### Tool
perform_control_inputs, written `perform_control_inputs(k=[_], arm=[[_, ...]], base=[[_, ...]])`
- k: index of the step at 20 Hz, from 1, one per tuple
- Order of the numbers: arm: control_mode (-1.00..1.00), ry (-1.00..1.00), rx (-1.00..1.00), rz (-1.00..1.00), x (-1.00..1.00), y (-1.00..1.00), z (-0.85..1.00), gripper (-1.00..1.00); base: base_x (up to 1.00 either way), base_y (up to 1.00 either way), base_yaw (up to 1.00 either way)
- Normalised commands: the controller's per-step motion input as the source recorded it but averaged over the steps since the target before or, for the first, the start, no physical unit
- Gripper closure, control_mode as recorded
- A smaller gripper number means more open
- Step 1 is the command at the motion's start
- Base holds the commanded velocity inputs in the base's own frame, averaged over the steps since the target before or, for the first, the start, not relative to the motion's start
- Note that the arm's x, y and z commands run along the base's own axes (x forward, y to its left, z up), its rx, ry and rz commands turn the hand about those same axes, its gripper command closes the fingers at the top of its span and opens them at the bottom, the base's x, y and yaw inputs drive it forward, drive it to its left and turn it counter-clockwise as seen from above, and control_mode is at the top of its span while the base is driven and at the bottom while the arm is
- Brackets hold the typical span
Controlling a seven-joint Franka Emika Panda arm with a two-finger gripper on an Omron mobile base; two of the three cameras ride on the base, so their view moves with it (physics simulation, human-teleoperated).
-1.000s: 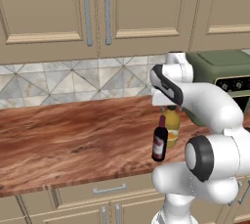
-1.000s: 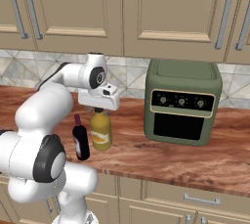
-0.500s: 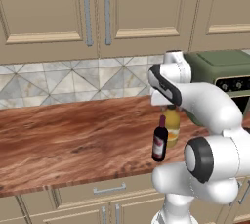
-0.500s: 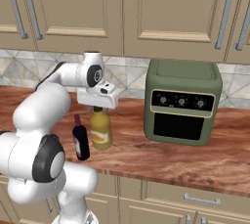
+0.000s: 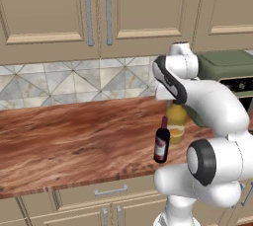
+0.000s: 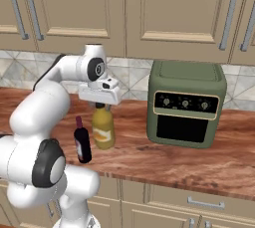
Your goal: There is a wine glass and glass cup on the dining counter. Place the wine bottle next to the wine glass and the juice bottle next to the glass cup.
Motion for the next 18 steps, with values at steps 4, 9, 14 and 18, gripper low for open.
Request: perform_control_inputs(k=[4, 9, 14, 18], arm=[[-1.00, 0.01, 0.00, 0.00, -0.05, -0.12, 0.47, 1.00], [-1.00, 0.00, 0.00, 0.00, -0.16, -0.09, 0.48, 1.00], [-1.00, 0.00, 0.00, 0.00, -0.31, -0.01, 0.43, 1.00], [-1.00, 0.00, 0.00, 0.00, -0.38, -0.05, 0.38, 1.00]], base=[[0.00, 0.00, 0.00], [0.00, 0.00, 0.00], [0.00, 0.00, 0.00], [0.00, 0.00, 0.00]])
